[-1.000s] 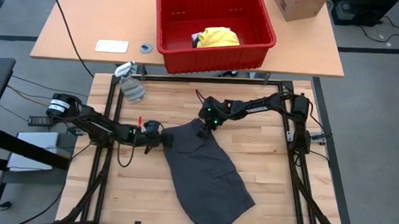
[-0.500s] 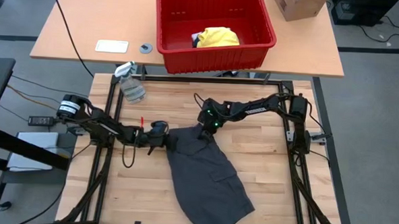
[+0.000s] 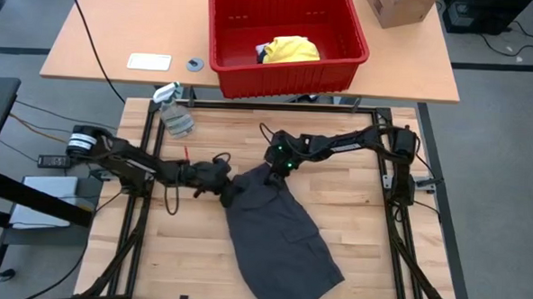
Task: Fold Laundry from Bin
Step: Fold the black short
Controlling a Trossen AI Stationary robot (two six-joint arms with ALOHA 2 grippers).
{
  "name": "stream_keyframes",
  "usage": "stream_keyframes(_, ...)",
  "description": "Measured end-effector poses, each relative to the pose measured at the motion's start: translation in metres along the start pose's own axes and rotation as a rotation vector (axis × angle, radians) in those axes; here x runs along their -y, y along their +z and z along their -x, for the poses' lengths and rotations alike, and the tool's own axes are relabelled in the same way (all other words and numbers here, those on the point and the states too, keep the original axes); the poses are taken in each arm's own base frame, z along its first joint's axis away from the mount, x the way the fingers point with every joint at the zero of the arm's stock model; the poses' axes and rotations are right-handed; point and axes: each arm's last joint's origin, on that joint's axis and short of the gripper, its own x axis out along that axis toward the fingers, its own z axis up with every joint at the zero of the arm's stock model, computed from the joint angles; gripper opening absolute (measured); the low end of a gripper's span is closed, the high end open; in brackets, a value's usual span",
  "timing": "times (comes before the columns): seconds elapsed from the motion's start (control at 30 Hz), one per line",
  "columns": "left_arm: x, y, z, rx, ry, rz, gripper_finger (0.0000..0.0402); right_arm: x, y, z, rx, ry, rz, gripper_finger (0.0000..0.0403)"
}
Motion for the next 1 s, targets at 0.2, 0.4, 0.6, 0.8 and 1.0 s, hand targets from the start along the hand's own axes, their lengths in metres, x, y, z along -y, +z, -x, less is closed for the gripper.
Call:
stream_keyframes(0.2, 0.019, 0.043, 0.01, 0.002, 0.004, -0.227, 0.0043, -0.019, 0.019, 0.032, 0.156, -0.105, 0.139, 0.0023)
stream_keyframes(0.4, 0.043, 0.107, 0.042, -0.116, 0.178, -0.476, 0.0043, -0.037, 0.048, 0.089, 0.427, -0.172, 0.35, 0.0023)
stream_keyframes(0.6, 0.086, 0.176, 0.089, -0.052, 0.259, -0.649, 0.0043, -0.068, 0.064, 0.153, 0.712, -0.32, 0.626, 0.0023)
stream_keyframes(0.8, 0.132, 0.216, 0.134, 0.105, 0.258, -0.779, 0.0043, -0.106, 0.06, 0.205, 0.886, -0.433, 0.856, 0.0023)
stream_keyframes(1.0, 0.161, 0.22, 0.146, 0.175, 0.17, -0.846, 0.0043, -0.131, 0.045, 0.228, 0.906, -0.442, 0.93, 0.0023)
